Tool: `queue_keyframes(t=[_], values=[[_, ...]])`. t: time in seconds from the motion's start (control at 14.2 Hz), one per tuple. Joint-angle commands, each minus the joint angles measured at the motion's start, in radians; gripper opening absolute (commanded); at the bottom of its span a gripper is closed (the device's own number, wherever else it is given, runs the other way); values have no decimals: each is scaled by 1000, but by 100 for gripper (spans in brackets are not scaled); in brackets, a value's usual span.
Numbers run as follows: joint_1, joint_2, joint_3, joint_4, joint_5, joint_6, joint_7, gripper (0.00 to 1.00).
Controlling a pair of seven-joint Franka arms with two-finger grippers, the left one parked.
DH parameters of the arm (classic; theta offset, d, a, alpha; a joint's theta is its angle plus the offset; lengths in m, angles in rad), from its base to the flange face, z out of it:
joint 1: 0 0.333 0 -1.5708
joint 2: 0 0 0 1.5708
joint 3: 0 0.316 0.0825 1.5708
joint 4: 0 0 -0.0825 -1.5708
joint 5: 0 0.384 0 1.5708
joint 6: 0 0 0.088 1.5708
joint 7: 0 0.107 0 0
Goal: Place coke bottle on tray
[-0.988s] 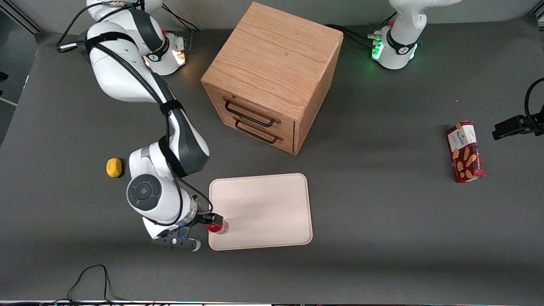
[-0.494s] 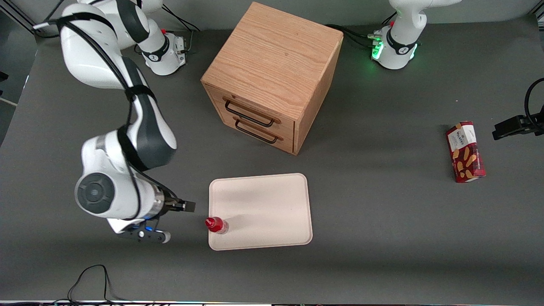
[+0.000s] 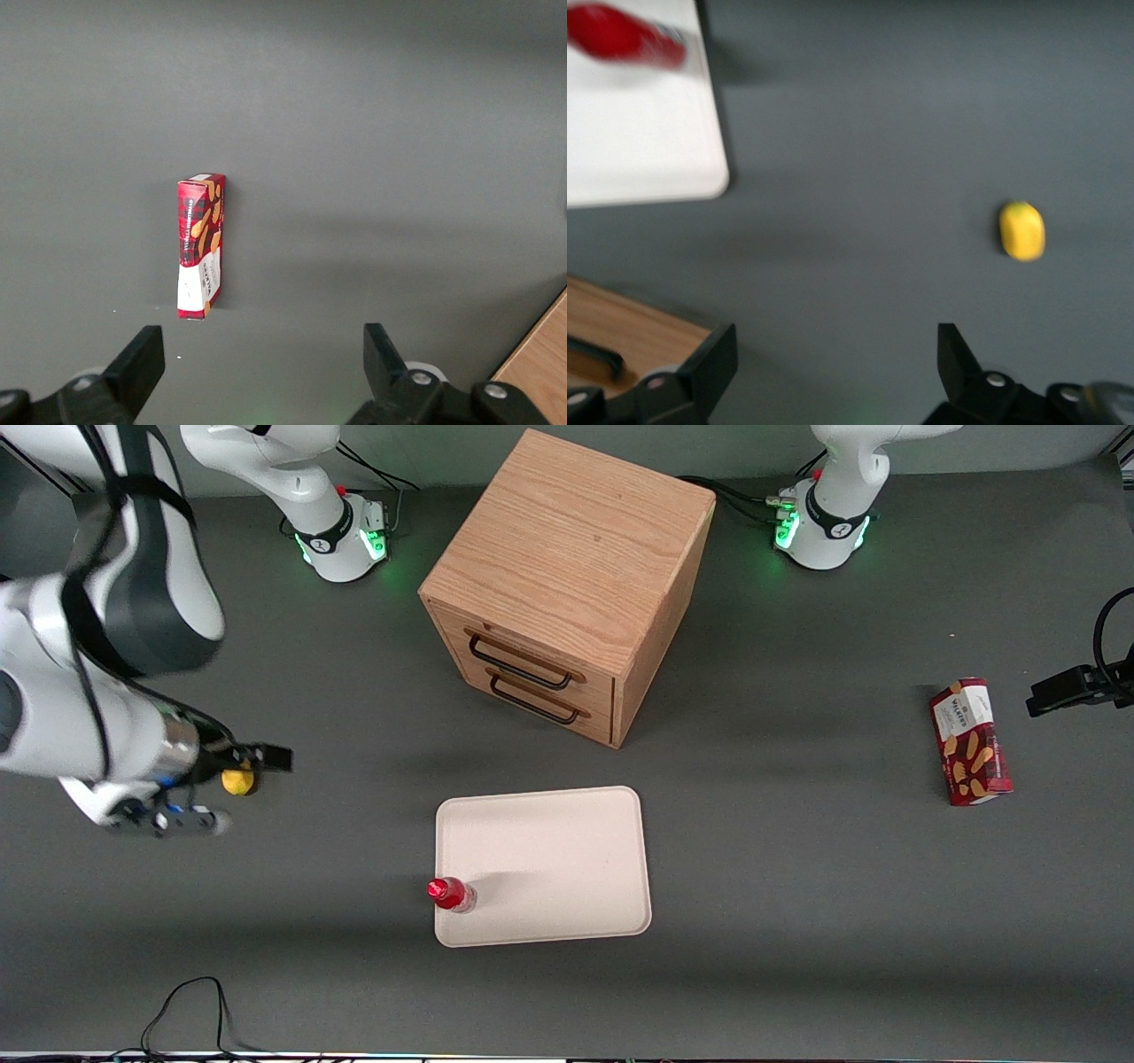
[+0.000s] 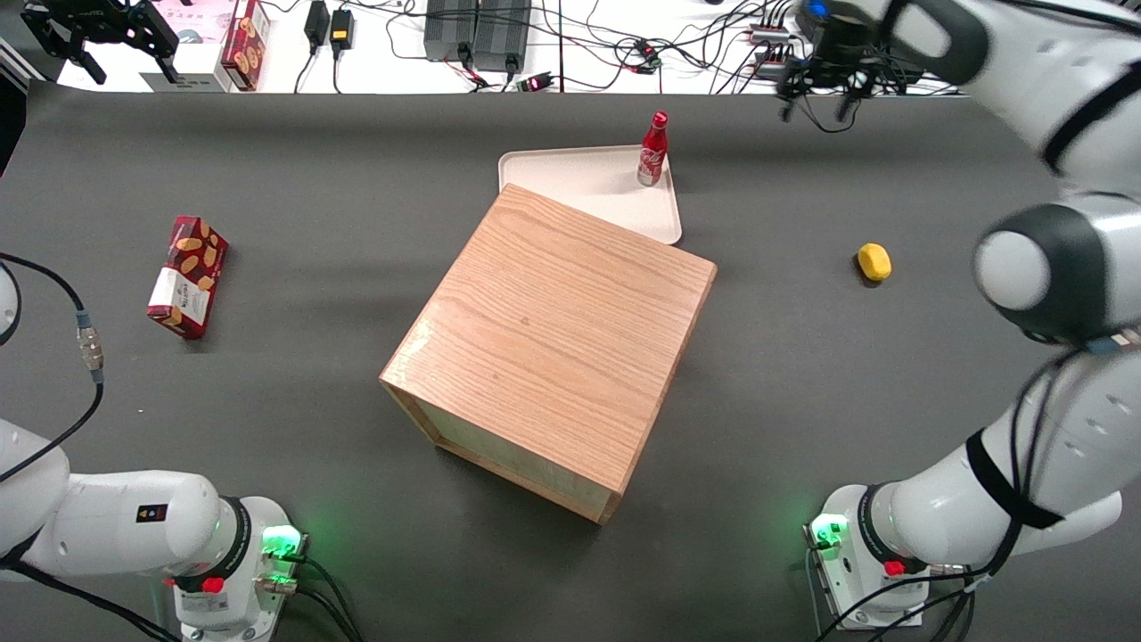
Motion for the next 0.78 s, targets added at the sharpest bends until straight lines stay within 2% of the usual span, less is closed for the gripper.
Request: queue_keyframes(t=[0.0, 0.14, 0.49, 0.71], values=[[5, -243, -42, -301, 3, 95, -73, 100], [8, -256, -82, -304, 3, 83, -120, 100], [8, -282, -103, -286, 1, 65, -124, 100], [2, -260, -107, -183, 0, 33, -116, 100]])
